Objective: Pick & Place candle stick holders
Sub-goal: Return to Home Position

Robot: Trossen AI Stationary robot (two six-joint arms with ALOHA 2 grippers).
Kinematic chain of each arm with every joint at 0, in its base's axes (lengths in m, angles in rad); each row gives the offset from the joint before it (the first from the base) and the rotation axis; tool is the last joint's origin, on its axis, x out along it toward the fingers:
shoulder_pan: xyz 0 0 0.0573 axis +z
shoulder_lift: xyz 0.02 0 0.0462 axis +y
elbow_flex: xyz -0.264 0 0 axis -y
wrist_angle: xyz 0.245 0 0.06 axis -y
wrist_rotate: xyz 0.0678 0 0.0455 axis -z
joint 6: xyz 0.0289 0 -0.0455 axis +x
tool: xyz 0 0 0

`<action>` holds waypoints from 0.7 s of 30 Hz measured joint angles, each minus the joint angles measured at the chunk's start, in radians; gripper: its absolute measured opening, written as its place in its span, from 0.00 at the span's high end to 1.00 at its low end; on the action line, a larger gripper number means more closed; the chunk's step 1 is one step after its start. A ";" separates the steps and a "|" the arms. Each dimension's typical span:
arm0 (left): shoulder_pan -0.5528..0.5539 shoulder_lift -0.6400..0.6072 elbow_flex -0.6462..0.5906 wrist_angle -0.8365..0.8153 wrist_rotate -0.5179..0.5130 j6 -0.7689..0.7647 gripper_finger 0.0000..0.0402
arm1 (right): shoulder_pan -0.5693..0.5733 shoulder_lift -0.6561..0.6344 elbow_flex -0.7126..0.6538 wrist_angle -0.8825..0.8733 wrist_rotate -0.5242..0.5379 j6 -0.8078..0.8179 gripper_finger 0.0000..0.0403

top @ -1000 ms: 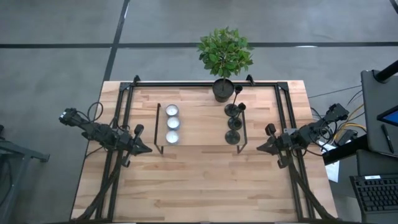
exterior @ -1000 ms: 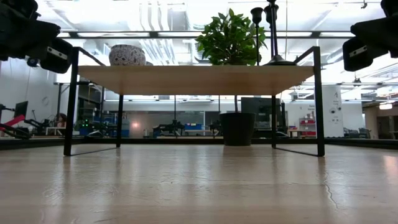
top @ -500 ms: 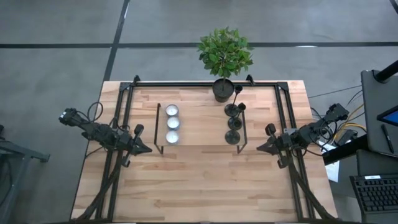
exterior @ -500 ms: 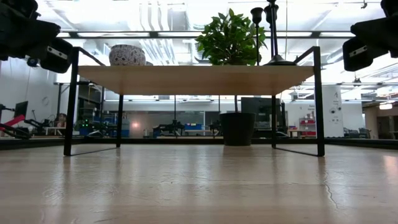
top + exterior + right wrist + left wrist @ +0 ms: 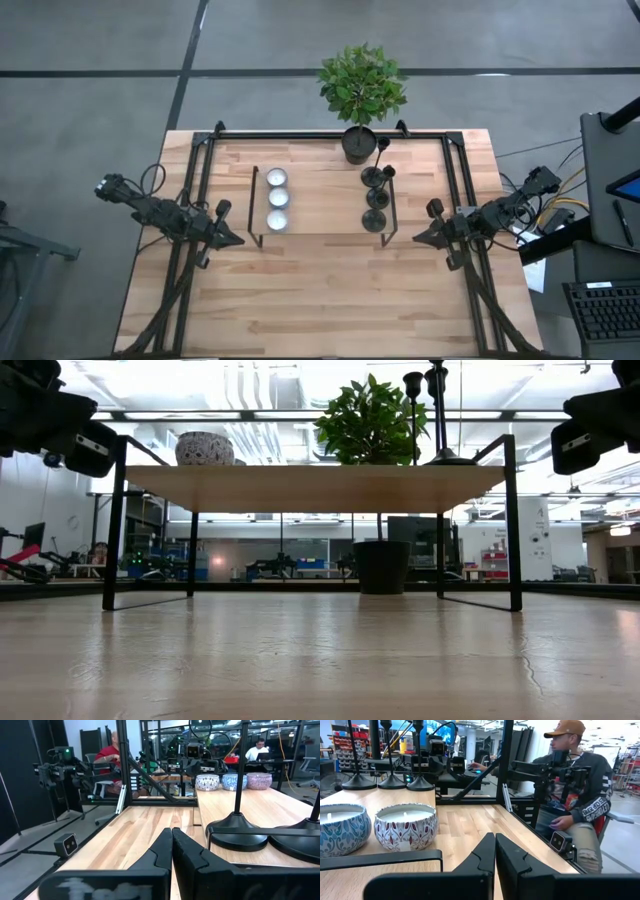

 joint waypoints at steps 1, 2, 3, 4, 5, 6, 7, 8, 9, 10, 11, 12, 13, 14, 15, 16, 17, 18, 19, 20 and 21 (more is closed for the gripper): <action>0.000 0.000 0.000 0.000 0.000 0.000 0.98 | 0.000 0.000 0.000 0.000 0.000 -0.002 0.98; 0.000 0.000 0.000 0.000 0.000 0.000 0.98 | 0.000 0.000 0.000 0.000 0.000 -0.004 0.98; 0.000 0.000 0.000 0.000 0.000 0.000 0.98 | 0.000 0.000 0.000 0.000 0.000 -0.004 0.98; 0.000 0.000 0.000 0.000 0.000 0.000 0.98 | 0.000 0.000 0.000 0.000 0.000 -0.004 0.98; 0.000 0.000 0.000 0.000 0.000 0.000 0.98 | 0.000 0.000 0.000 0.000 0.000 -0.004 0.98; 0.000 0.000 0.000 0.000 0.000 0.000 0.98 | 0.000 0.000 0.000 0.000 0.000 -0.004 0.98; 0.000 0.000 0.000 0.000 0.000 0.000 0.98 | 0.000 0.000 0.000 0.000 0.000 -0.005 0.98; 0.000 0.000 0.000 0.000 0.000 0.000 0.98 | 0.000 0.000 0.000 0.000 0.000 -0.005 0.98; 0.000 0.000 0.000 0.000 0.000 0.000 0.98 | 0.000 0.000 0.000 0.000 0.000 -0.004 0.98; 0.000 0.000 0.000 0.000 0.000 0.000 0.98 | 0.000 0.000 0.000 0.000 0.000 -0.004 0.98; 0.000 0.000 0.000 0.000 0.000 0.000 0.98 | 0.000 0.000 0.000 0.000 0.000 -0.006 0.98; 0.000 0.000 0.000 0.000 0.000 0.000 0.98 | 0.000 0.000 0.000 0.000 0.000 -0.007 0.98; 0.000 0.000 0.000 0.000 0.000 0.000 0.98 | 0.000 0.000 0.000 0.000 0.000 -0.007 0.98; 0.000 0.000 0.000 0.000 0.000 0.000 0.98 | 0.000 0.000 0.000 0.000 0.000 -0.007 0.98; 0.000 0.000 0.000 0.000 0.000 0.000 0.98 | 0.000 0.000 0.000 0.000 0.000 -0.006 0.98; 0.000 0.000 0.000 0.000 0.000 0.000 0.98 | 0.000 0.000 0.000 0.000 0.000 -0.007 0.98; 0.000 0.000 0.000 0.000 0.000 0.000 0.98 | 0.000 0.000 0.000 0.000 0.000 -0.007 0.98; 0.000 0.000 0.000 0.000 0.000 0.000 0.98 | 0.000 0.000 0.000 0.000 0.000 -0.007 0.98; 0.000 0.000 0.000 0.000 0.000 0.000 0.98 | 0.000 0.000 0.000 0.000 0.000 -0.007 0.98; 0.000 0.000 0.000 0.000 0.000 0.000 0.98 | 0.000 0.000 0.000 0.000 0.000 -0.005 0.98; 0.000 0.000 0.000 0.000 0.000 0.000 0.98 | 0.000 0.000 0.000 0.000 0.000 -0.006 0.98</action>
